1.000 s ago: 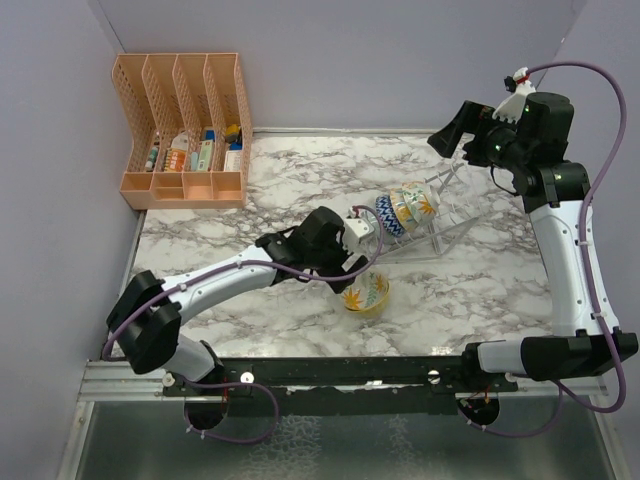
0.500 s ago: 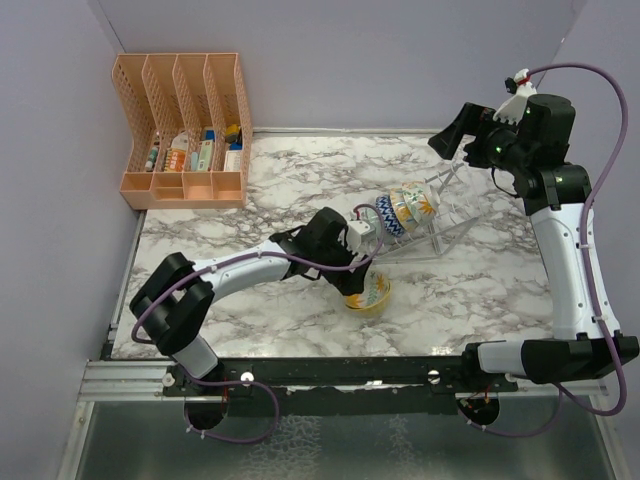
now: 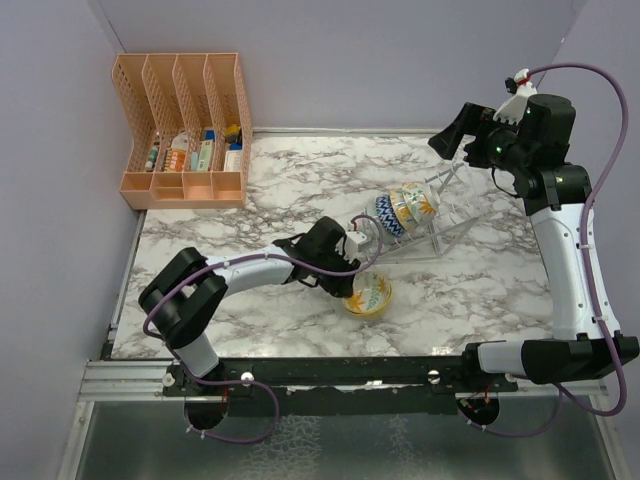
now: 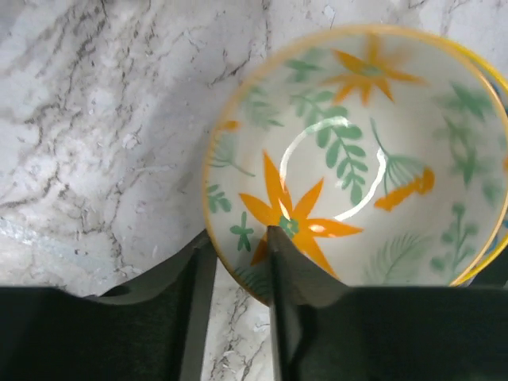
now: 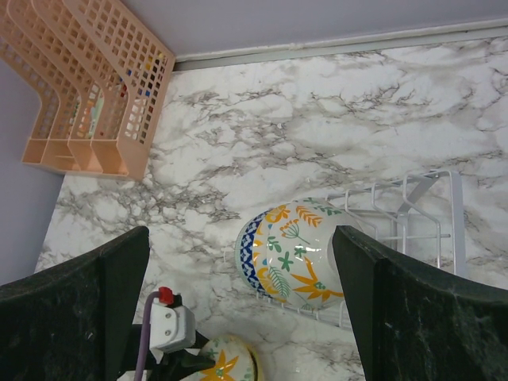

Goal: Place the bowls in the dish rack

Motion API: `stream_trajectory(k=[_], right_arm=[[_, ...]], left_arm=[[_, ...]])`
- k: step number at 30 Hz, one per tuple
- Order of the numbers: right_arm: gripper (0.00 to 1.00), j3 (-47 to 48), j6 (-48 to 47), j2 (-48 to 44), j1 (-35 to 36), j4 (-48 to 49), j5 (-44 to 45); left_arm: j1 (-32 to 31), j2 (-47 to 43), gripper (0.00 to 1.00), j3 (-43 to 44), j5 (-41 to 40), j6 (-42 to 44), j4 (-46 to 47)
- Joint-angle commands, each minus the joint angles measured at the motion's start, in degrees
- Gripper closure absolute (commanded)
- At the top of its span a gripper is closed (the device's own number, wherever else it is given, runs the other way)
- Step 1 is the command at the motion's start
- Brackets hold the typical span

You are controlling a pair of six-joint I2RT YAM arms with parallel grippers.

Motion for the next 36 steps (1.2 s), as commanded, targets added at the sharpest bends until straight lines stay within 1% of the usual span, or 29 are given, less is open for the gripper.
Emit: stream_trajectory(k=[1, 2, 3, 10, 14, 16, 19, 22, 25, 28, 32, 35, 36], right_arm=[[0.02, 0.6, -1.2, -0.2, -0.5, 1.3, 0.4], [0.02, 0.6, -1.2, -0.1, -0.5, 1.4, 0.4], [0.02, 0.6, -1.1, -0.1, -0.5, 1.4, 0.5], [0.02, 0.0, -1.2, 0.0, -0.5, 1.7, 0.5], [0.02, -0.2, -1.0, 0.1, -0.5, 2.0, 0.2], [0.02, -0.3, -0.8, 0.2, -0.5, 2.4, -0.2], [0.02, -0.6, -0.6, 0.1, -0.5, 2.5, -0.7], [0.02, -0.7, -0.4, 0.2, -0.5, 2.7, -0.9], [0.02, -1.1, -0.4, 0.1, -0.5, 2.8, -1.0], [0.02, -1.4, -0.3, 0.2, -0.5, 3.0, -1.4], [0.02, -1.9, -0.1, 0.2, -0.5, 3.2, -1.7], [0.02, -2.3, -0.2, -0.2, -0.5, 3.2, -1.7], [0.02, -2.5, -0.2, -0.4, -0.5, 3.2, -1.6]], left_arm=[[0.1, -0.9, 0.83, 1.4, 2.3, 0.9, 0.4], [0.2, -1.4, 0.94, 1.8, 2.2, 1.1, 0.0], [0.1, -2.2, 1.00, 2.1, 2.0, 1.1, -0.3], [0.3, -9.7, 1.00, 4.9, -1.0, 1.1, -3.3], [0.5, -12.9, 1.00, 6.5, -4.4, 1.6, -5.8], [0.7, -14.3, 1.00, 7.4, -7.6, 2.4, -8.2], [2.2, -17.1, 1.00, 7.5, -11.9, 2.7, -10.8], [4.6, -19.8, 1.00, 6.5, -13.9, 2.5, -13.1], [6.6, -19.7, 1.00, 4.9, -16.4, 2.3, -16.6], [8.3, -17.0, 1.00, 2.5, -15.0, 1.7, -18.5], [10.5, -15.7, 1.00, -2.8, -8.9, -0.7, -13.5], [12.1, -13.3, 1.00, -3.7, -6.8, -1.4, -12.1], [12.4, -12.4, 0.96, -3.3, -6.7, -1.2, -12.5]])
